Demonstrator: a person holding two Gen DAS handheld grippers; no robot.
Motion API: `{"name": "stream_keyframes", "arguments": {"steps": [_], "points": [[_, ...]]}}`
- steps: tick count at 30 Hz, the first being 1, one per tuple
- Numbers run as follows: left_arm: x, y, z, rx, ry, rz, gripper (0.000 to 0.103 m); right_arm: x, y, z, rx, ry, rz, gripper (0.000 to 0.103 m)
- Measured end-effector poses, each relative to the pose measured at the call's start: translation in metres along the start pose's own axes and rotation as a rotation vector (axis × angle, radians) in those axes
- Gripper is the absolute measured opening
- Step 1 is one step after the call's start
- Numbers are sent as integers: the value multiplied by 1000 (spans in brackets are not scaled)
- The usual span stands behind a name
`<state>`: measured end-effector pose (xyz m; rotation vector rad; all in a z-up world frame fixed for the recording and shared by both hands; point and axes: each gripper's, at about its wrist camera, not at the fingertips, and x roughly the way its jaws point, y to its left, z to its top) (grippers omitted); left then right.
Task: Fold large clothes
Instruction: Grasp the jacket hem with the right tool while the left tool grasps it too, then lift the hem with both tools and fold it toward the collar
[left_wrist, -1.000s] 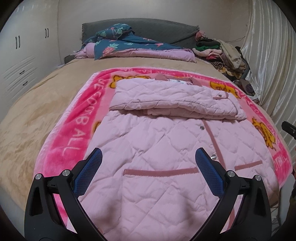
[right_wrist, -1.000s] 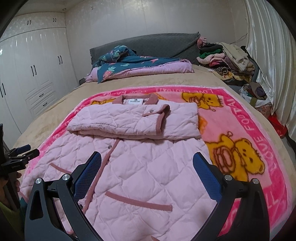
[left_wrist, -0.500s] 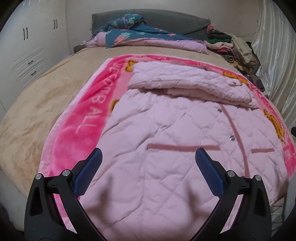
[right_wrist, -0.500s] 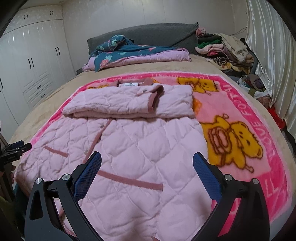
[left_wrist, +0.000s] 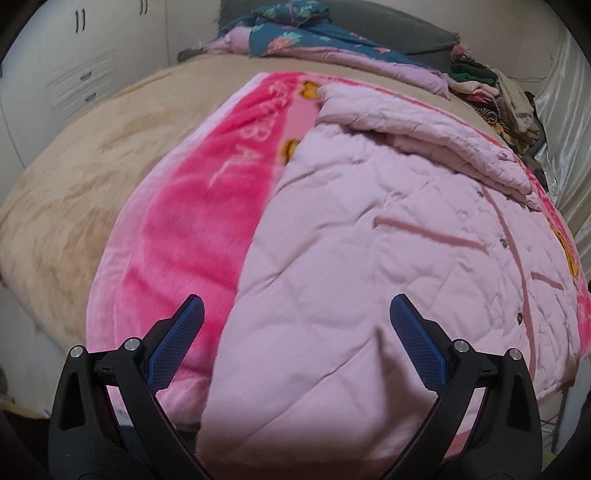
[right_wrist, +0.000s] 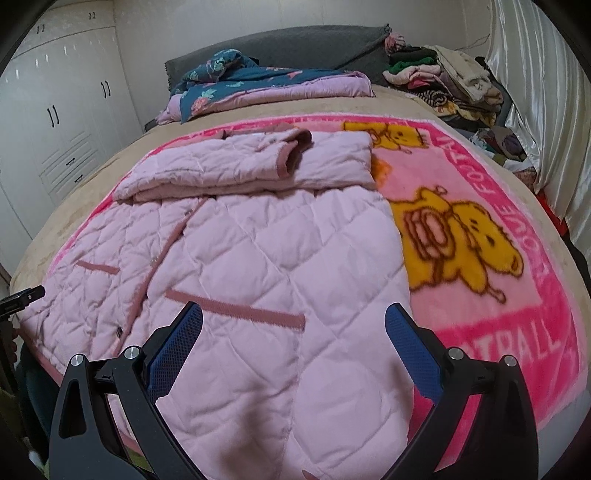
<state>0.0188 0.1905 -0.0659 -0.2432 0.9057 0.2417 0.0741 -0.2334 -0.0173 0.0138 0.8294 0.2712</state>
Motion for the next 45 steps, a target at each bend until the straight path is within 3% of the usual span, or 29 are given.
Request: {"name": "stream_keyframes", "arguments": {"steps": [8, 16, 20, 27, 28, 30, 31, 36, 39, 45], "points": [[13, 15, -19, -59, 86, -118, 95, 5, -18, -32, 12, 84, -21, 99], [11, -5, -19, 4, 60, -108, 93, 2, -45, -78, 82, 178, -39, 99], [7, -12, -20, 33, 40, -99, 84, 2, -52, -99, 114, 223, 0, 99], [6, -11, -22, 23, 31, -113, 80, 4, -50, -123, 144, 290, 122, 98], [6, -11, -22, 24, 30, -112, 78, 5, -49, -127, 151, 301, 139, 95], [4, -11, -24, 25, 26, -111, 73, 5, -46, -133, 164, 306, 190, 73], [2, -10, -25, 28, 22, -110, 69, 3, -44, -134, 159, 301, 193, 71], [-8, -6, -27, 21, 5, -124, 49, -18, -35, -123, 87, 224, 236, 30], [-11, -7, -27, 22, 1, -131, 43, -32, -33, -108, 77, 151, 292, 21], [-21, -18, -20, 53, -38, -133, 20, -52, -32, -68, 43, 16, 343, 17]]}}
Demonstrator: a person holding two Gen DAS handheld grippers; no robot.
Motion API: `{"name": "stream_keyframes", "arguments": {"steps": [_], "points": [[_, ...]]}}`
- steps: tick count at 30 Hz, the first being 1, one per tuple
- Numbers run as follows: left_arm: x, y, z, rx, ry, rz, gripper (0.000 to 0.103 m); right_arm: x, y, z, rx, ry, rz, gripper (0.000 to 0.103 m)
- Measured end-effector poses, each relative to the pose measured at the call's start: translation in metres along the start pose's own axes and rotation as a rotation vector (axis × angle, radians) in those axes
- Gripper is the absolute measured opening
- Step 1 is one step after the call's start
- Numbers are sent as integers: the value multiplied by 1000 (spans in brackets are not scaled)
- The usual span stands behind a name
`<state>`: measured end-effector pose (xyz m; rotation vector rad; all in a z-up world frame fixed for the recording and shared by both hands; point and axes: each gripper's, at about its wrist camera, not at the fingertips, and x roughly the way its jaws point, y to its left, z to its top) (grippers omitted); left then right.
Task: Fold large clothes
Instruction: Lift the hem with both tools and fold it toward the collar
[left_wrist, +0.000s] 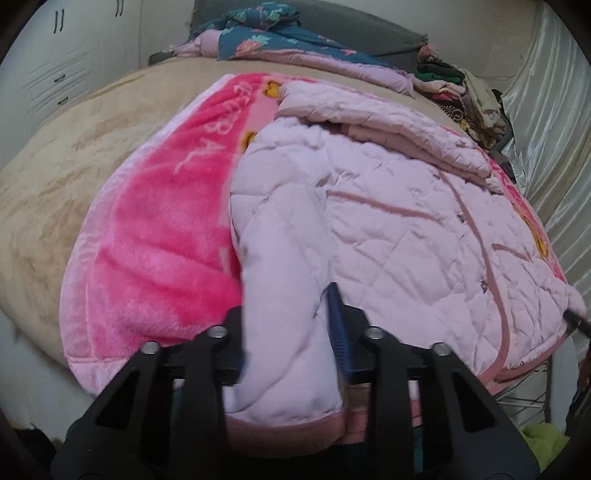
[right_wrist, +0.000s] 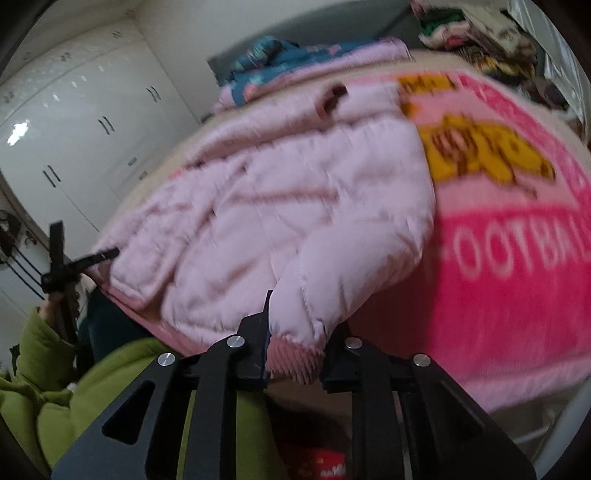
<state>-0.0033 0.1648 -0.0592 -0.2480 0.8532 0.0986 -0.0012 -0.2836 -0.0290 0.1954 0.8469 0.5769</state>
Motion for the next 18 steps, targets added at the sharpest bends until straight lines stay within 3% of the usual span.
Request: {"name": "stream_keyframes", "arguments": {"steps": [2, 10, 18], "points": [[-4, -1, 6, -3, -19, -9, 14, -6, 4, 14, -24, -43, 10, 16], [-18, -17, 35, 27, -83, -15, 12, -15, 13, 56, -56, -128, 8, 15], [-25, -29, 74, 33, -145, -26, 12, -20, 2, 91, 21, -182, 9, 15]]}}
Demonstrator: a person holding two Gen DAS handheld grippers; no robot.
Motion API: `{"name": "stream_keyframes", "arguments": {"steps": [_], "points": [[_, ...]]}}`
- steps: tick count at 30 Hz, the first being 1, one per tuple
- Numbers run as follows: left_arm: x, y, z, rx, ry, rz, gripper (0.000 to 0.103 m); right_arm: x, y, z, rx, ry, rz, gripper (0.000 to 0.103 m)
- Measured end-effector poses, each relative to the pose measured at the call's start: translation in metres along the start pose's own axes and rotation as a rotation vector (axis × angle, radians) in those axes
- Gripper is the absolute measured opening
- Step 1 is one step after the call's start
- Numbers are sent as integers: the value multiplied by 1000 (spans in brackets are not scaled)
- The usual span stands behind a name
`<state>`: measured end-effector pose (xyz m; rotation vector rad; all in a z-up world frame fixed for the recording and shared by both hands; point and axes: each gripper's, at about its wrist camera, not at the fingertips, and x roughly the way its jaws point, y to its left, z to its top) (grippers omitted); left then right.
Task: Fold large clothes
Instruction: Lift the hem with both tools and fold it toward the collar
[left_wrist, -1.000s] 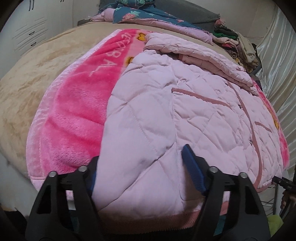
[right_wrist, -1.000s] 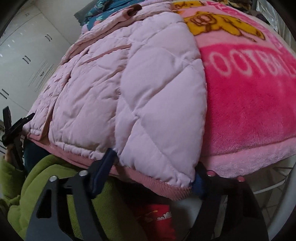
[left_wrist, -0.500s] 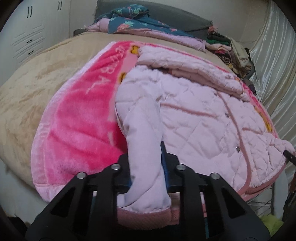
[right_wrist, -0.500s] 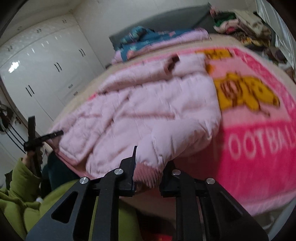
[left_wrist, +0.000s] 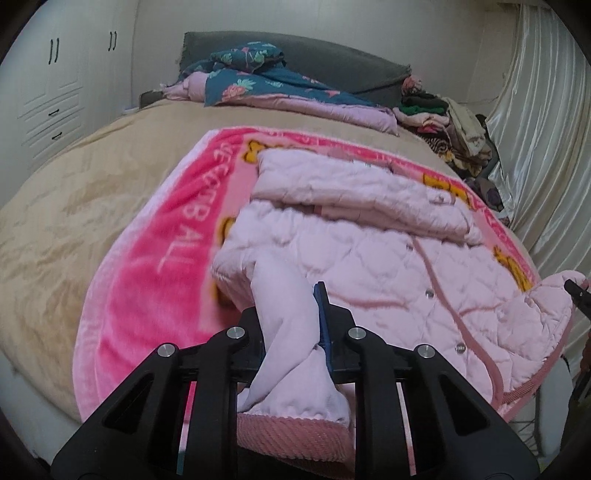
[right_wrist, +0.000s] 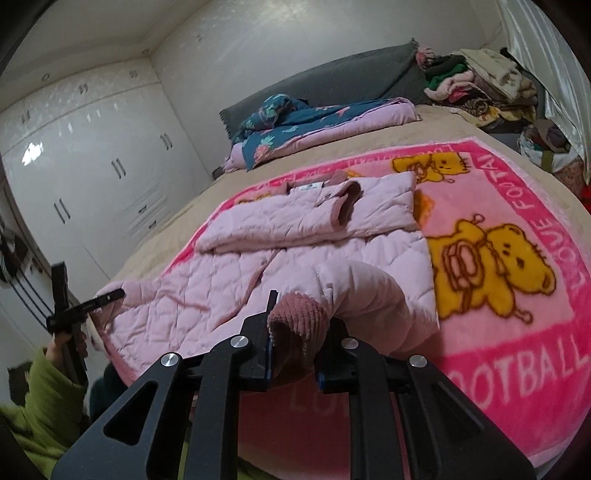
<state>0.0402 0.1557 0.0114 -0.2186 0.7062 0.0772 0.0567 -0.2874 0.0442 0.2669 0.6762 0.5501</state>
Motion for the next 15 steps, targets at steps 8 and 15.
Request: {"name": "stream_keyframes", "arguments": {"steps": [8, 15], "points": [[2, -9, 35, 12, -40, -10, 12, 4, -4, 28, 24, -35, -9, 14], [6, -16, 57, 23, -65, -5, 12, 5, -8, 46, 38, -70, -17, 14]]}}
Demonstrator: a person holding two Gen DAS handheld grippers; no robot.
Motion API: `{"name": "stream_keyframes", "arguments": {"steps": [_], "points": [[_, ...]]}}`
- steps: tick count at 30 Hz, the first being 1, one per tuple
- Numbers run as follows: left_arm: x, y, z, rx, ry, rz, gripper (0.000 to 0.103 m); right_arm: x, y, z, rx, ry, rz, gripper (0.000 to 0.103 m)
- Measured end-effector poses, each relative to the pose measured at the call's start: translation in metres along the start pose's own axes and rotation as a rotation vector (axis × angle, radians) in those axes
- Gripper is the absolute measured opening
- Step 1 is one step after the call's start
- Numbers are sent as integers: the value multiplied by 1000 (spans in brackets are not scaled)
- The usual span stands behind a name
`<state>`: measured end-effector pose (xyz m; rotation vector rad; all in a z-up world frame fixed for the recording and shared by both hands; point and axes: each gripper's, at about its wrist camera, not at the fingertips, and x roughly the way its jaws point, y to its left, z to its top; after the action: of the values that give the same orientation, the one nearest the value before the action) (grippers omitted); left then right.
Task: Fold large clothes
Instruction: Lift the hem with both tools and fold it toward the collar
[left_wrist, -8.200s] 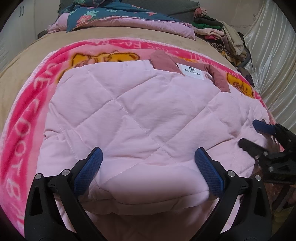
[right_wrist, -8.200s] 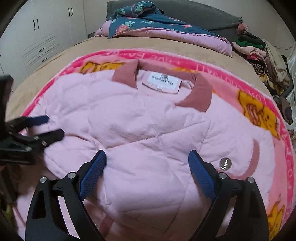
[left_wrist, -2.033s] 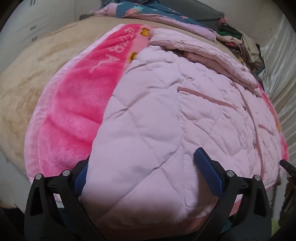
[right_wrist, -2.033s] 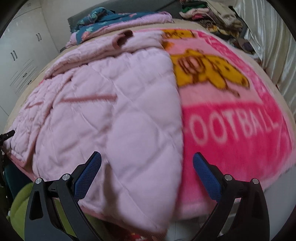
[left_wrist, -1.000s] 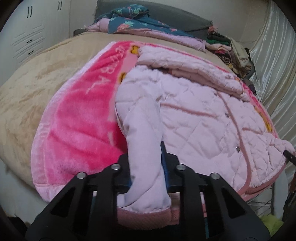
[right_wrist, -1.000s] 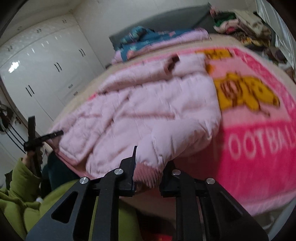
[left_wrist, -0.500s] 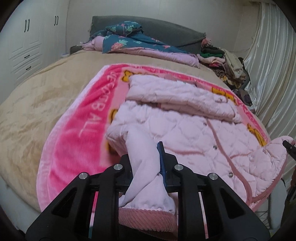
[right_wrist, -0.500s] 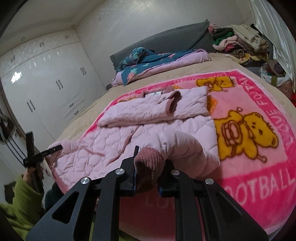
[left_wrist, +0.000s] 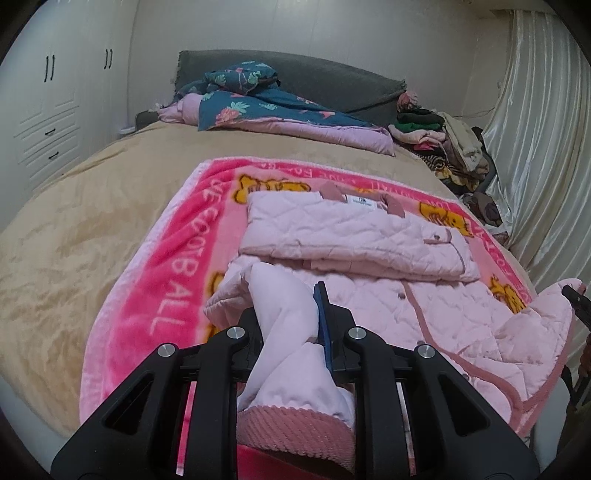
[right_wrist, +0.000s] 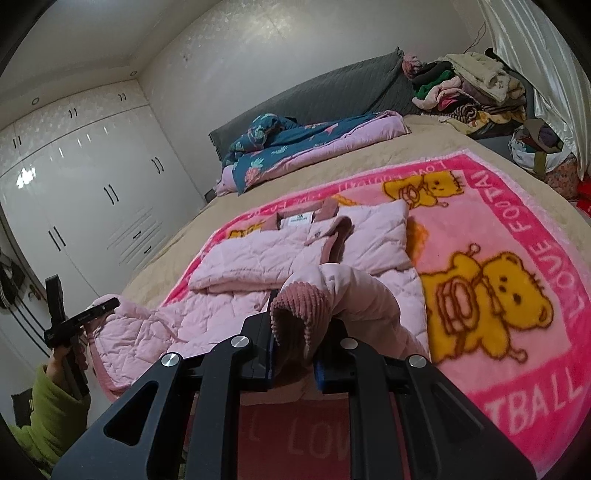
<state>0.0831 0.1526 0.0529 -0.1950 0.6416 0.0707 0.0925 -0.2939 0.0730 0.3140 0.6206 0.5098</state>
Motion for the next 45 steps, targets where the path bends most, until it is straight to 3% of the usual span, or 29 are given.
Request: {"name": "stream_keyframes", "arguments": {"steps": [31, 45], "points": [[32, -11, 101, 35, -88, 28, 13, 23, -2, 98, -19, -180, -50, 14], [70, -15, 124, 23, -80, 60, 15, 62, -28, 122, 32, -178, -96, 14]]}}
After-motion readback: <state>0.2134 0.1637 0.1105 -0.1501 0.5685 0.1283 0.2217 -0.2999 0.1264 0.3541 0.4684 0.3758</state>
